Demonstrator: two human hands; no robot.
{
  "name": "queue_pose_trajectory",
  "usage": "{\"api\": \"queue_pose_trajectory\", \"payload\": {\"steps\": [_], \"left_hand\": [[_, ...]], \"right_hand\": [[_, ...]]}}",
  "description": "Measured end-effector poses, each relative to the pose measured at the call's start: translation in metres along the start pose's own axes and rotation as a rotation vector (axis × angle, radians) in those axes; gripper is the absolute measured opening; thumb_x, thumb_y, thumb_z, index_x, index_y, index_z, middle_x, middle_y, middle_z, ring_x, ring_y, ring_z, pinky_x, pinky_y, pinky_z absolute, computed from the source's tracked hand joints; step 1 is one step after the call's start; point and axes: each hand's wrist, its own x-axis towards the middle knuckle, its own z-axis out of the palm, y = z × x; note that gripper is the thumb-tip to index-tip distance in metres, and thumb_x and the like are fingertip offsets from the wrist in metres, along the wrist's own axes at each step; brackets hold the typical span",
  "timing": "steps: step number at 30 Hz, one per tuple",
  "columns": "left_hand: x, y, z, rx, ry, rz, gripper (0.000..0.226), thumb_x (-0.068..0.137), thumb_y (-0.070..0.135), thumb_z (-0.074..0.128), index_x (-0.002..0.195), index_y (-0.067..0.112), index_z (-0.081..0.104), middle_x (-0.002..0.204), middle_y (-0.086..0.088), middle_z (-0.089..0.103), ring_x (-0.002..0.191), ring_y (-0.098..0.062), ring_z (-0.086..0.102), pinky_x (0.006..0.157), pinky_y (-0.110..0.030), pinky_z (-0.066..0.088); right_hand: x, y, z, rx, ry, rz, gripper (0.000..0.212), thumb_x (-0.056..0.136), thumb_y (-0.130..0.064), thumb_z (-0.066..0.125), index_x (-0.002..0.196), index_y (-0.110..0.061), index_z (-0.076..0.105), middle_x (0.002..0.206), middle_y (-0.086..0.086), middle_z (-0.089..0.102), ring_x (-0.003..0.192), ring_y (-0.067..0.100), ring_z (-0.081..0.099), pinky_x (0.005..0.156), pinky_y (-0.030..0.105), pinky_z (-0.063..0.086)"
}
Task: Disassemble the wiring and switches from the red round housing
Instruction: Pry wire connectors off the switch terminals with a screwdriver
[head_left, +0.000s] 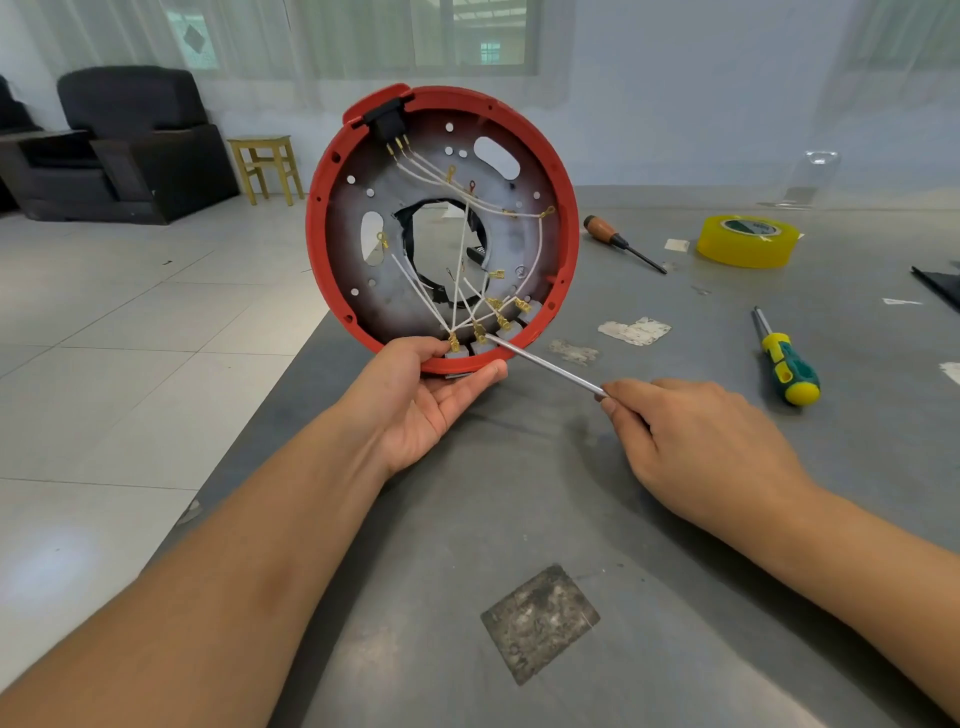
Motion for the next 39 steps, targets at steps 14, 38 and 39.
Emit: {"api": "queue_pose_trajectory", "payload": {"steps": [14,38,39], "left_hand": [[-0.002,-0.004,0.001,0.041,0.006,0.029,0.033,0.106,0.007,0.048,0.132,-0.010,0.060,0.108,-0.029,0.076,0.094,-0.039,0.079,0.062,-0.032,0.065],[-0.004,0.010,-0.002,0.658,0.177,0.058,0.034,0.106,0.026,0.059,0.114,-0.006,0.066,0.084,-0.027,0.077,0.050,-0.016,0.070,0.041,-0.018,0.052],[-0.004,0.011,-0.003,0.668,0.185,0.066,0.033,0.105,0.026,0.060,0.114,-0.005,0.066,0.084,-0.026,0.078,0.049,-0.016,0.069,0.042,-0.018,0.052]], "right_hand": [[0.000,0.000,0.001,0.044,0.033,-0.021,0.039,0.103,-0.055,0.024,0.110,-0.036,0.058,0.081,-0.011,0.060,0.072,0.019,0.059,0.059,0.037,0.053],[0.000,0.006,0.004,-0.038,0.074,-0.083,0.039,0.097,-0.058,0.023,0.103,-0.043,0.059,0.075,-0.012,0.060,0.066,0.014,0.058,0.044,0.022,0.024],[0.000,0.006,0.004,-0.038,0.080,-0.086,0.040,0.097,-0.058,0.023,0.103,-0.044,0.059,0.075,-0.012,0.060,0.066,0.014,0.058,0.044,0.022,0.024]]}}
